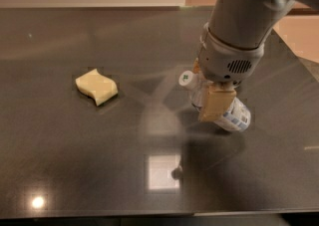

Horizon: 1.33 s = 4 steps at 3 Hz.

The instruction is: Knock blue plastic bottle over

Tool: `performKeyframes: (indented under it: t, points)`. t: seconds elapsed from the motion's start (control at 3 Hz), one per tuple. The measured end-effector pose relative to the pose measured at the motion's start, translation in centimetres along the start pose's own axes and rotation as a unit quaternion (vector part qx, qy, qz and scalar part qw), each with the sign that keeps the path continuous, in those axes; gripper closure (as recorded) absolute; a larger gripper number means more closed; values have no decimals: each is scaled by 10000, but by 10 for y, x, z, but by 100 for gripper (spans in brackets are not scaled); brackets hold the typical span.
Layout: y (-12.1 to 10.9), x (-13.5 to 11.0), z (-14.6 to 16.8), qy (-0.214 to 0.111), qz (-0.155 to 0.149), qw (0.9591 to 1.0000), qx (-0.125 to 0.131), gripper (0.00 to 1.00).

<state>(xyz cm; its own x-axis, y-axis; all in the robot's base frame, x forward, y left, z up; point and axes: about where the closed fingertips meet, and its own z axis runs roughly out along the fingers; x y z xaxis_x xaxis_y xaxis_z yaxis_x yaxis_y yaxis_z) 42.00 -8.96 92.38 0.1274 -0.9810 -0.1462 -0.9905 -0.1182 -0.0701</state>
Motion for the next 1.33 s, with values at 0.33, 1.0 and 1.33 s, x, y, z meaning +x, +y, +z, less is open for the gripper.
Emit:
performKeyframes:
  t: [0.33, 1.0, 1.33]
  points:
    - [1, 4, 12, 266, -71, 9996, -61, 58]
    - [8, 5, 30, 369, -185, 9989, -212, 12]
    - [10, 6, 36, 347, -210, 9988, -281, 0]
